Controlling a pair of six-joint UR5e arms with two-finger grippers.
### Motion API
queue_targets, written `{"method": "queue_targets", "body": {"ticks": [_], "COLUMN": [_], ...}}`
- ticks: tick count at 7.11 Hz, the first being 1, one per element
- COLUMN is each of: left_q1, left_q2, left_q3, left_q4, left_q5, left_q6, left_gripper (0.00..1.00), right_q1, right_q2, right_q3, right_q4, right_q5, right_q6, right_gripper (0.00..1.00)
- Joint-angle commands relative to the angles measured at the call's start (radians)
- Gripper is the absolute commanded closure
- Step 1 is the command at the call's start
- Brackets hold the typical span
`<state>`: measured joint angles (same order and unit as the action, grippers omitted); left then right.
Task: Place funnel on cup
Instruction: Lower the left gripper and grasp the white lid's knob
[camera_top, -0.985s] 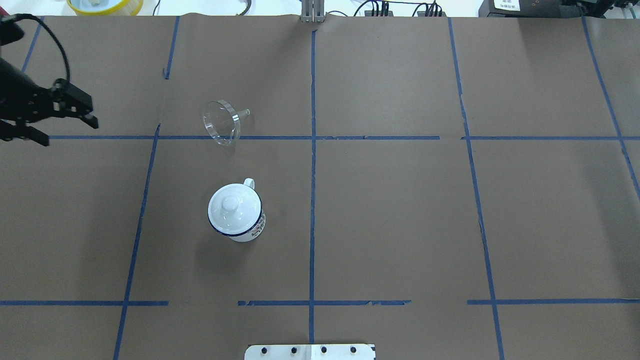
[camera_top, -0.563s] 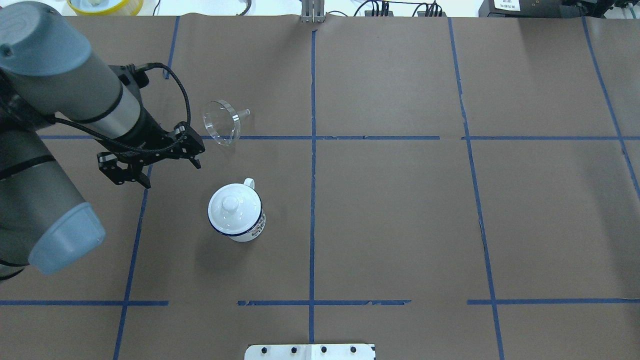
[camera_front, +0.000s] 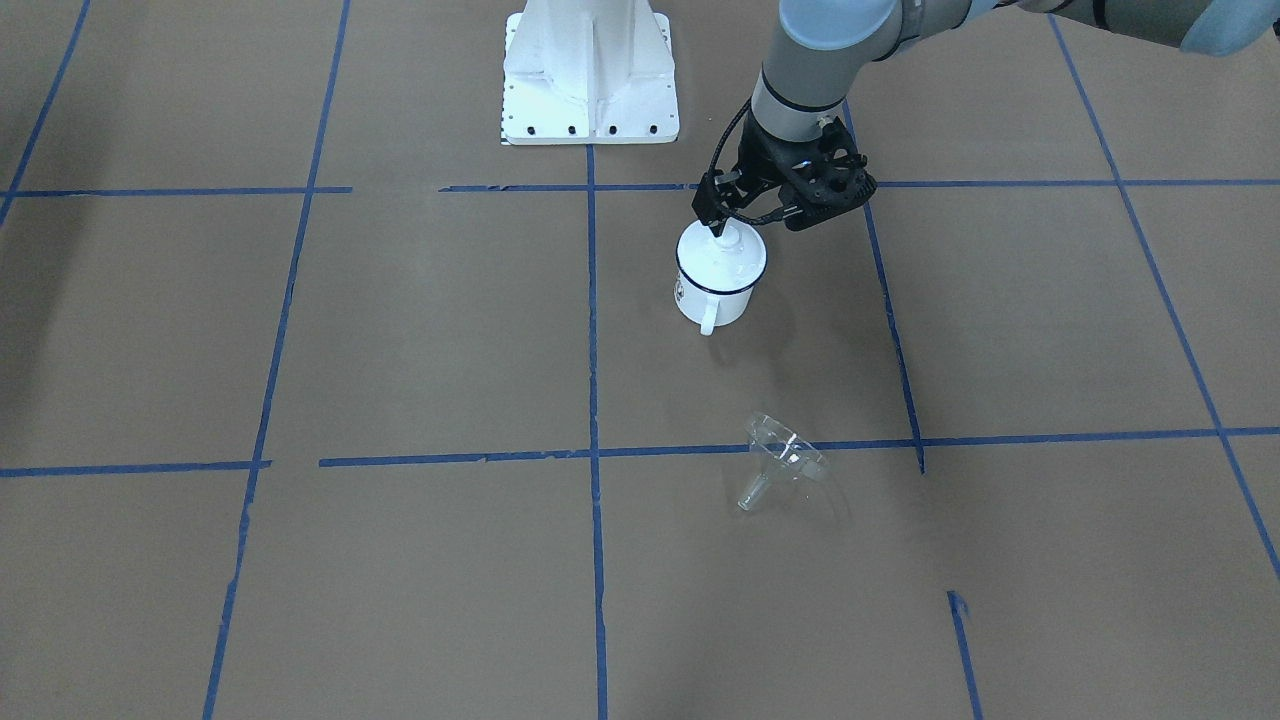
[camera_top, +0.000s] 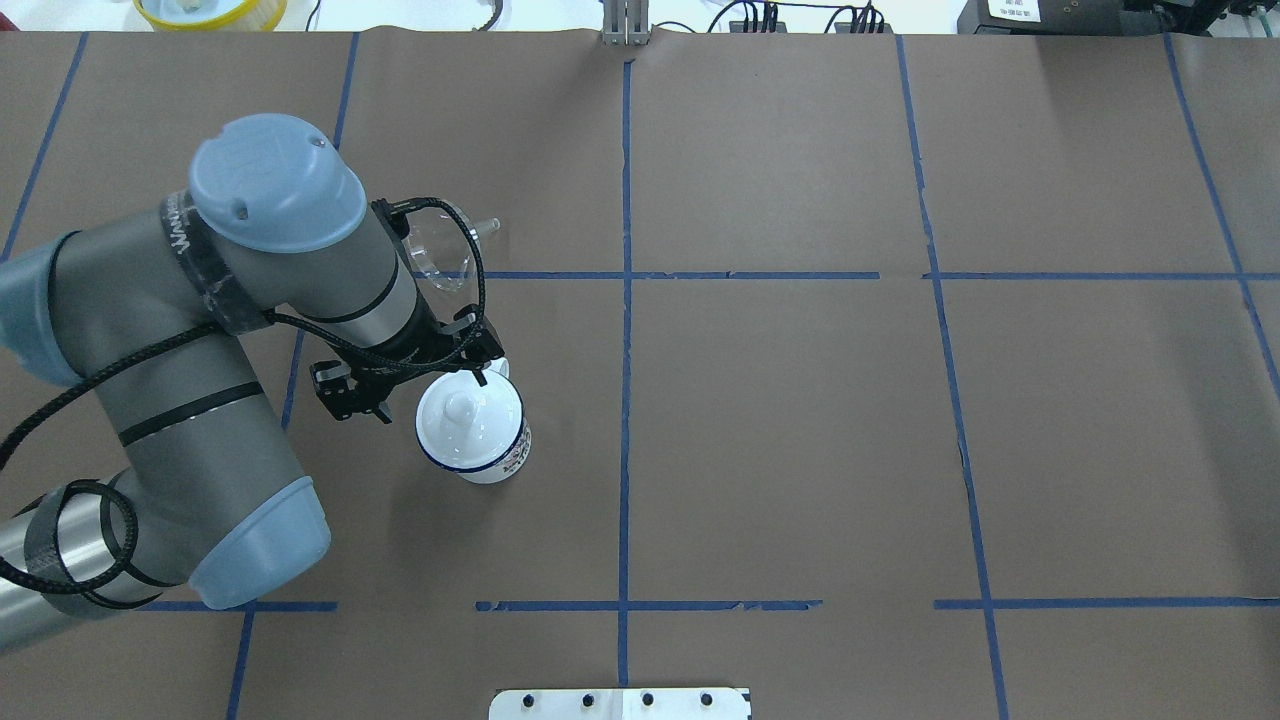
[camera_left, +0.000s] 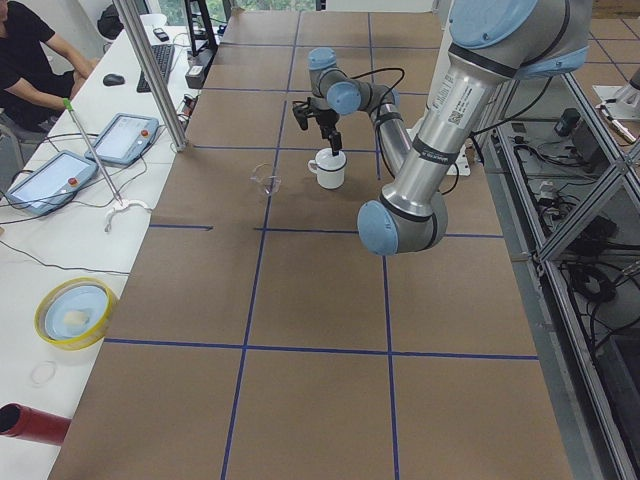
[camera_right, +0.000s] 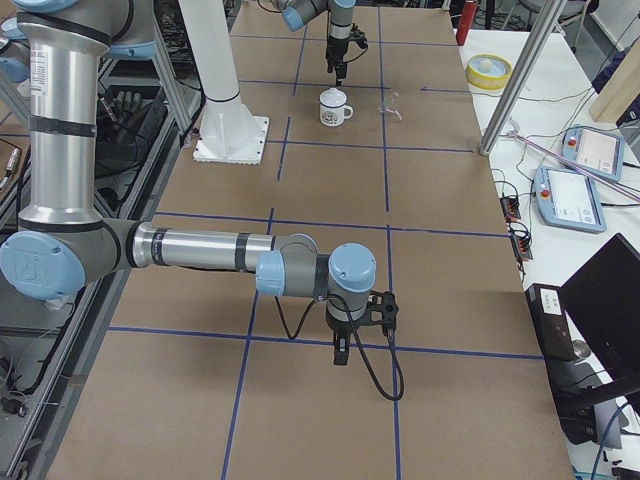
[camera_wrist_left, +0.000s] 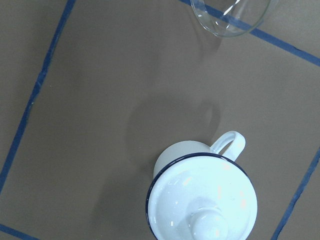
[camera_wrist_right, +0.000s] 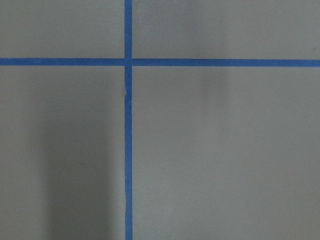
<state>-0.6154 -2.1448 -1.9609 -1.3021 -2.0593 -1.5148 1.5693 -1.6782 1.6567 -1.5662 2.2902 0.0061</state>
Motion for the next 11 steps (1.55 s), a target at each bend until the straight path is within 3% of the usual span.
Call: {"method": "queue_targets", "body": {"ticks": [1,5,9,10,11], "left_q1": [0.011,0.022,0.029,0.029,0.029], "left_q2": [-0.009,-0.013,-0.004,-0.004,-0.004], "left_q3": [0.042,0.062,0.06,0.059,0.059], "left_q4": [-0.044,-0.068,-0.074,-0.074,-0.074], "left_q5": [0.014,0.013,0.011,0.01,0.008], "left_q6": [-0.005,-0.019,-0.021,-0.021,-0.021], "left_gripper": [0.06,0.17,0.21,0.29,0.47], "right_q1": [0.0,0.0,0.0,0.0,0.0], "right_q2": [0.0,0.0,0.0,0.0,0.0], "right_q3": [0.0,0.0,-0.001,0.0,0.0], "right_q4": [0.0,0.0,0.0,0.0,0.0], "right_q5": [0.0,0.0,0.0,0.0,0.0], "right_q6": [0.0,0.0,0.0,0.0,0.0], "right_gripper": [0.0,0.0,0.0,0.0,0.0]}}
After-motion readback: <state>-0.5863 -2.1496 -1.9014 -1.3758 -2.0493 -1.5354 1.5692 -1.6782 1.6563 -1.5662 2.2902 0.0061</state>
